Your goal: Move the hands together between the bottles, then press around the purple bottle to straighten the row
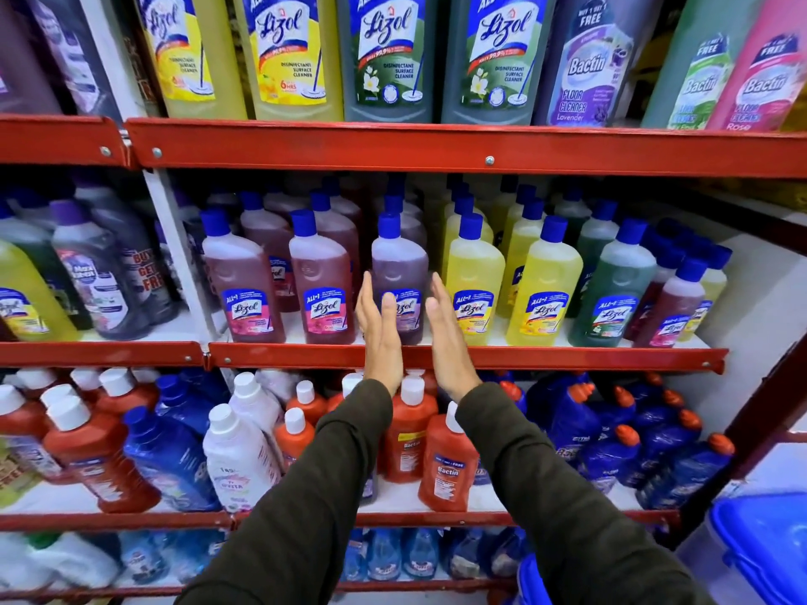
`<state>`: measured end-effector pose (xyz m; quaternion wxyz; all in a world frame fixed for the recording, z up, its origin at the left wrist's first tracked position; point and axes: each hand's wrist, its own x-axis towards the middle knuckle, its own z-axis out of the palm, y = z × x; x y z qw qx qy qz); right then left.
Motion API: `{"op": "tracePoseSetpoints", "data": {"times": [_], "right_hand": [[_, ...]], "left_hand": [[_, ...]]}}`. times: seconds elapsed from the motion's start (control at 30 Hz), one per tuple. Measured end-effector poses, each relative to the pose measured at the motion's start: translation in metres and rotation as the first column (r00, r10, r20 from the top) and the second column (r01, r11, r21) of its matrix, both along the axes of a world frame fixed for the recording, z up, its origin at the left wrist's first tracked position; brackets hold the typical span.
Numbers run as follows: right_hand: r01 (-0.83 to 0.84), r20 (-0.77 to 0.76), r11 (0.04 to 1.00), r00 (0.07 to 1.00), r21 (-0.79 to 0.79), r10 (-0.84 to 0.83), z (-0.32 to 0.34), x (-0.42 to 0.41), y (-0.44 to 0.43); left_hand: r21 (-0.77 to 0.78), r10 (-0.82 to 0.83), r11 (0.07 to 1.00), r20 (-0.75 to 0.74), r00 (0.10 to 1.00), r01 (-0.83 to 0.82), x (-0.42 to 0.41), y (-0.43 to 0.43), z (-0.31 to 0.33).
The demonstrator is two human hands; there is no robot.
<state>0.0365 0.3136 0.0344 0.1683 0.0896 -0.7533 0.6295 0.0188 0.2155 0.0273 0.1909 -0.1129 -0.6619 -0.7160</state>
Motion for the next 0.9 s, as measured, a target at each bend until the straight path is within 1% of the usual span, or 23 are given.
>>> {"op": "tracePoseSetpoints", "data": {"times": [0.07, 0.13, 0.23, 0.33, 0.6, 0.8, 0.9], "right_hand": [[-0.004, 0.039, 0.998, 0.999, -0.065, 0.007, 0.005, -0.004, -0.008], [0.0, 0.073, 0.99, 0.997, -0.141, 0.01, 0.008, -0.009, -0.012], [-0.005, 0.085, 0.985, 0.996, -0.17, 0.02, 0.005, -0.015, -0.016], [-0.004, 0.083, 0.982, 0.996, -0.189, 0.02, 0.002, -0.011, -0.021], [0.028, 0.087, 0.984, 0.996, -0.174, -0.013, -0.002, -0.013, -0.02], [0.042, 0.098, 0.989, 0.995, -0.139, -0.028, -0.005, -0.014, -0.021], [0.051, 0.105, 0.994, 0.994, -0.102, -0.041, -0.004, -0.012, -0.022]], "left_hand": [[0.043, -0.093, 0.995, 0.074, 0.993, 0.09, -0.005, -0.009, -0.001], [0.035, -0.161, 0.987, 0.087, 0.983, 0.159, -0.014, -0.019, -0.006], [0.019, -0.222, 0.975, 0.12, 0.968, 0.221, -0.023, -0.03, -0.011], [0.003, -0.228, 0.973, 0.141, 0.963, 0.229, -0.026, -0.036, -0.008], [-0.011, -0.26, 0.965, 0.115, 0.959, 0.263, -0.023, -0.037, -0.005], [0.001, -0.256, 0.966, 0.12, 0.959, 0.258, -0.024, -0.037, -0.001], [-0.047, -0.241, 0.968, 0.126, 0.962, 0.248, -0.02, -0.038, 0.002]]}}
